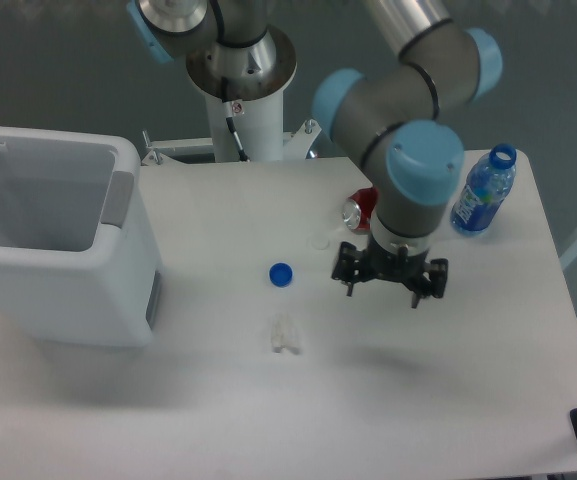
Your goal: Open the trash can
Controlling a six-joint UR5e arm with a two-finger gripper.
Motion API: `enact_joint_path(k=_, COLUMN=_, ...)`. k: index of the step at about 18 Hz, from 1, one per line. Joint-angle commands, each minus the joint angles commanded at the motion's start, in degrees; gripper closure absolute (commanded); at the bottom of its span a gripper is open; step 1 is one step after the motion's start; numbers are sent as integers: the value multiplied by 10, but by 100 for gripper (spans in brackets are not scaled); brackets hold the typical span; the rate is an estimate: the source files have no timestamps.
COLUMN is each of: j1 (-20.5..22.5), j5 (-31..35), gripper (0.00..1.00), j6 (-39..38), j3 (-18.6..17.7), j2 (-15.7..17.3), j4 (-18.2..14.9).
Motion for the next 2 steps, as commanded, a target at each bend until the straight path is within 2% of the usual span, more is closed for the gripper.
enact_joint_path(k=2, j1=0, j5=0, gripper=0, j6=-1, j3=3, j2=-4, j4=0)
